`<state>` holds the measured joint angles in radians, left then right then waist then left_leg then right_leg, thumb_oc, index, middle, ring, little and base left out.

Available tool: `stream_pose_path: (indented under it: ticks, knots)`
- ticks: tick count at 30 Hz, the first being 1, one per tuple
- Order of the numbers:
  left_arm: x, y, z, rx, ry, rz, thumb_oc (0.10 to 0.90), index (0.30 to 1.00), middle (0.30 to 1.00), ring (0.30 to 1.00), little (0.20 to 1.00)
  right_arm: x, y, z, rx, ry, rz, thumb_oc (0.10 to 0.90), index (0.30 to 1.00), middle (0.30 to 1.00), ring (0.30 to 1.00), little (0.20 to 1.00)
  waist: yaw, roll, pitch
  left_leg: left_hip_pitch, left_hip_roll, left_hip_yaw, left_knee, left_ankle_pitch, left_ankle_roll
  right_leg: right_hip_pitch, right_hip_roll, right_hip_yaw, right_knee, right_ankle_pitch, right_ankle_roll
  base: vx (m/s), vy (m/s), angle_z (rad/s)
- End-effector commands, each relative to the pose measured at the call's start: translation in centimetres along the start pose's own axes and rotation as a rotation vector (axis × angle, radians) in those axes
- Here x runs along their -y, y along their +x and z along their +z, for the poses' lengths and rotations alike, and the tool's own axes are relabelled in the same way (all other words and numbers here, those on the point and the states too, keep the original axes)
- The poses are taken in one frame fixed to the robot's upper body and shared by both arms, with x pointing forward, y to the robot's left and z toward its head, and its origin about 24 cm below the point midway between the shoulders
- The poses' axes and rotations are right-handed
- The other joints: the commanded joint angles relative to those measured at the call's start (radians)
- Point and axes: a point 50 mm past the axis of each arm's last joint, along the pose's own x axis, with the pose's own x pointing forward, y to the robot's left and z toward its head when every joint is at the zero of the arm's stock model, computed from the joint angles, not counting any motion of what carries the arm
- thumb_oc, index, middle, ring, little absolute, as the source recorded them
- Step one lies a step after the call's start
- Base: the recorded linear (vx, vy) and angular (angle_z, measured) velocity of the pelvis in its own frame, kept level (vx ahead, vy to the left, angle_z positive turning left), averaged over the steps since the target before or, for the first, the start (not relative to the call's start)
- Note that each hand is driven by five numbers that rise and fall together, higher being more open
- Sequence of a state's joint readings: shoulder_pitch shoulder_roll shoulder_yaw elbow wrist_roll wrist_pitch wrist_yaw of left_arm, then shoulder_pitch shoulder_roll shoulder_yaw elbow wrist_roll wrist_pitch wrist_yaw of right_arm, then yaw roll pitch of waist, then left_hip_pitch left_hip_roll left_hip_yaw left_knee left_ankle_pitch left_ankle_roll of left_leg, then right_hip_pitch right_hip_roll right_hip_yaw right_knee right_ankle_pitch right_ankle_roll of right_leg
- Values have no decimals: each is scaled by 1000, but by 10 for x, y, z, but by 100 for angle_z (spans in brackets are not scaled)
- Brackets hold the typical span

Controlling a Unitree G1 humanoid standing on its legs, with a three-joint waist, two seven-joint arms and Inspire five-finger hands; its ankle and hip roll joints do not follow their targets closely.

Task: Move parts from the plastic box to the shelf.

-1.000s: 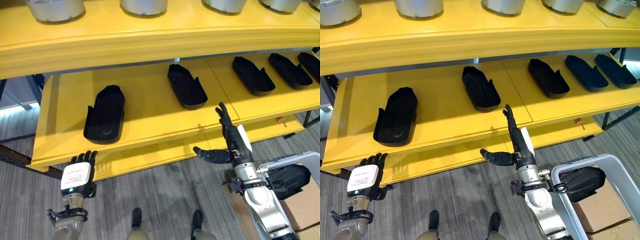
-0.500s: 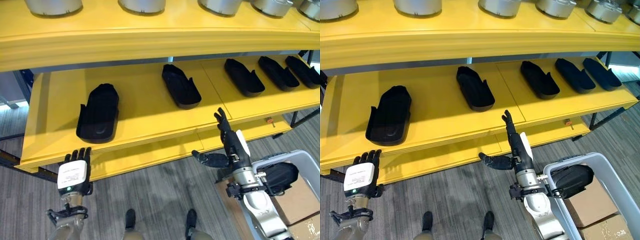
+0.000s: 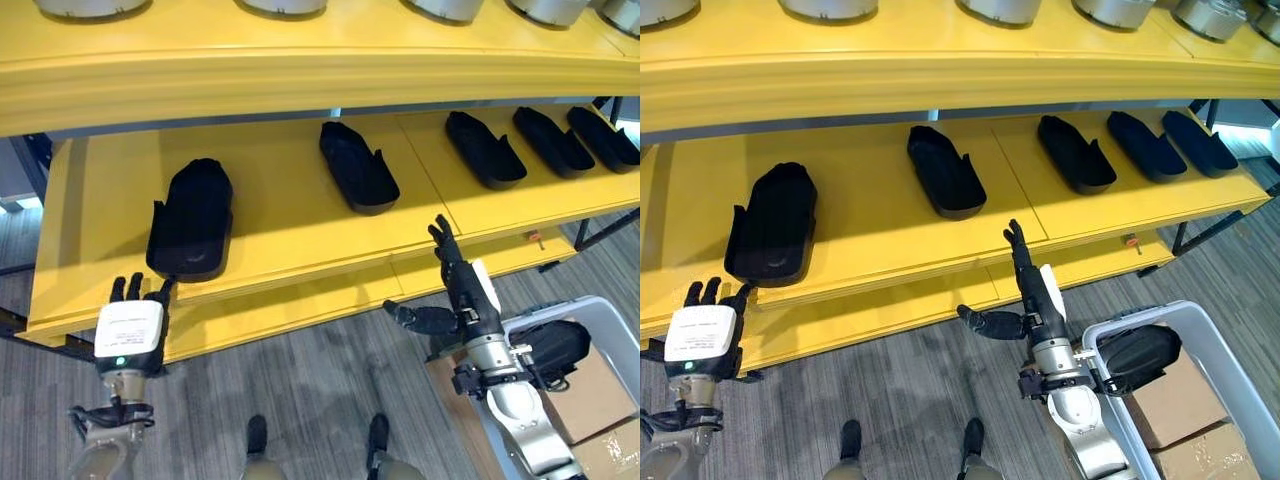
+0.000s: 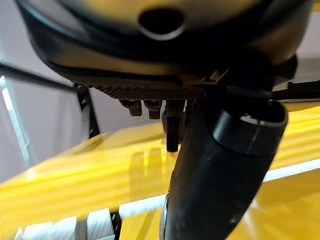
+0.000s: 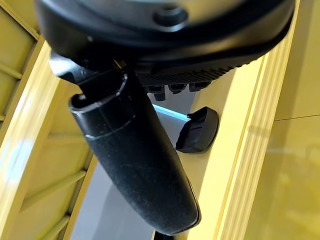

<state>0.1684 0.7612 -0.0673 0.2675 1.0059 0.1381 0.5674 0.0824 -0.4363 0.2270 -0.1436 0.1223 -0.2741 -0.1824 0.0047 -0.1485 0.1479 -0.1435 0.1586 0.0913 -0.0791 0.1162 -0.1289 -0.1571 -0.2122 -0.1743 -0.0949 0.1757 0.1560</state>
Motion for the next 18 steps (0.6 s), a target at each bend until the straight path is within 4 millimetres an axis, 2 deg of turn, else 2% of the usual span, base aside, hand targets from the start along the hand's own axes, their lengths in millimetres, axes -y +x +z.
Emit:
stream_pose_path:
  ticks: [1,5,10,18]
  knots:
    - [-67,50,2,101,75,334,900,1000,1000,1000,1000,17,19,53,319,17,-57,900,1000,1000,1000,1000,-1,24,29,86,18,21,-8,-79,26,75,-52,-38,8,-10,49,17,1,-7]
    - [-74,48,7,136,65,361,900,1000,1000,1000,1000,18,18,53,317,11,-56,900,1000,1000,1000,1000,-3,29,26,92,17,23,-8,-82,28,77,-53,-36,8,-11,48,10,2,-4]
    - [-71,47,10,145,48,345,900,1000,1000,1000,1000,17,17,51,307,6,-54,900,1000,1000,1000,1000,-7,33,24,94,16,22,-8,-82,28,78,-52,-33,8,-13,48,4,3,-4]
    - [-40,46,18,123,5,199,900,1000,1000,1000,1000,17,15,47,282,10,-60,900,1000,1000,1000,1000,-20,32,23,97,15,31,-8,-83,31,73,-50,-25,8,-10,47,0,0,-1]
